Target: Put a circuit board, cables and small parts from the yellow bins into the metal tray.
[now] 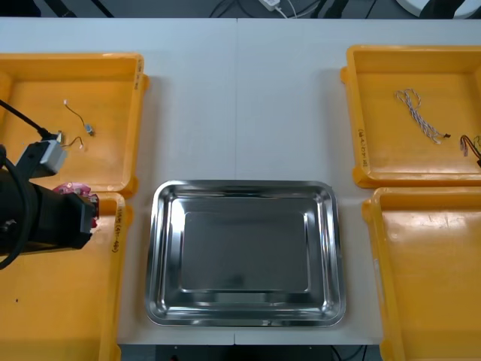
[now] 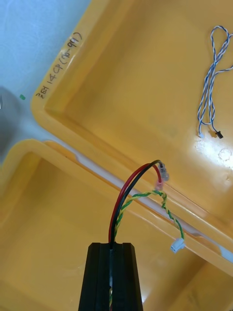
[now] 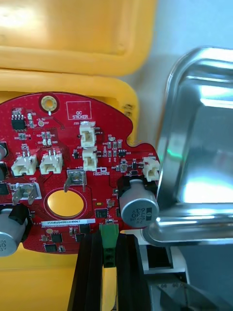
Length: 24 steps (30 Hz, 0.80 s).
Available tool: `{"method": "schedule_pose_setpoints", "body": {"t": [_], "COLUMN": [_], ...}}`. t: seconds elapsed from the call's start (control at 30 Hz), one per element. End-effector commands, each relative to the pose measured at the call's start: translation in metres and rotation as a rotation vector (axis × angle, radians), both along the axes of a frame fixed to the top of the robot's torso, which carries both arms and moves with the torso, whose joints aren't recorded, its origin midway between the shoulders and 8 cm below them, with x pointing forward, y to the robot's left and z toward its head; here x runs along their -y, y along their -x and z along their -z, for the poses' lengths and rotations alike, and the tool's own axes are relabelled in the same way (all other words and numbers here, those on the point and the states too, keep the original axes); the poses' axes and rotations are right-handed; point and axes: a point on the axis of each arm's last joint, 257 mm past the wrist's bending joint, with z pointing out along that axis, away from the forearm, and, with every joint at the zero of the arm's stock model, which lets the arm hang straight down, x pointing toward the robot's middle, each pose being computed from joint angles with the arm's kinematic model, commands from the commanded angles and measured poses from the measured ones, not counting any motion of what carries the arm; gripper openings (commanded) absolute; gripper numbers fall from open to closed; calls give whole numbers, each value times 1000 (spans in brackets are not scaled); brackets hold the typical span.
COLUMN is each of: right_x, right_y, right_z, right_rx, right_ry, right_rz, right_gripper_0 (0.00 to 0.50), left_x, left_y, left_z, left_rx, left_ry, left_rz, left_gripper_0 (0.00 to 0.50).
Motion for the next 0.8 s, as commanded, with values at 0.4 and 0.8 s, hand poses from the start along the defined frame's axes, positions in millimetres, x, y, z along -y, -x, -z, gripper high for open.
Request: {"method": "schedule_pose_setpoints", "body": {"t": [0.4, 0.8], "right_x": [-57, -58], "right_y": [15, 16], "right_z": [2, 1], "right_rx": [-34, -29], "right_ry": [-91, -85], "right_rz": [38, 31], "right_gripper_0": [0, 0], "left_x": [54, 82], "left_y": [12, 18], "left_z": [10, 32], "left_rx": [37, 43], "left_ry": [-88, -105], "left_rz": [223, 241], "left_gripper_0": [0, 0]}}
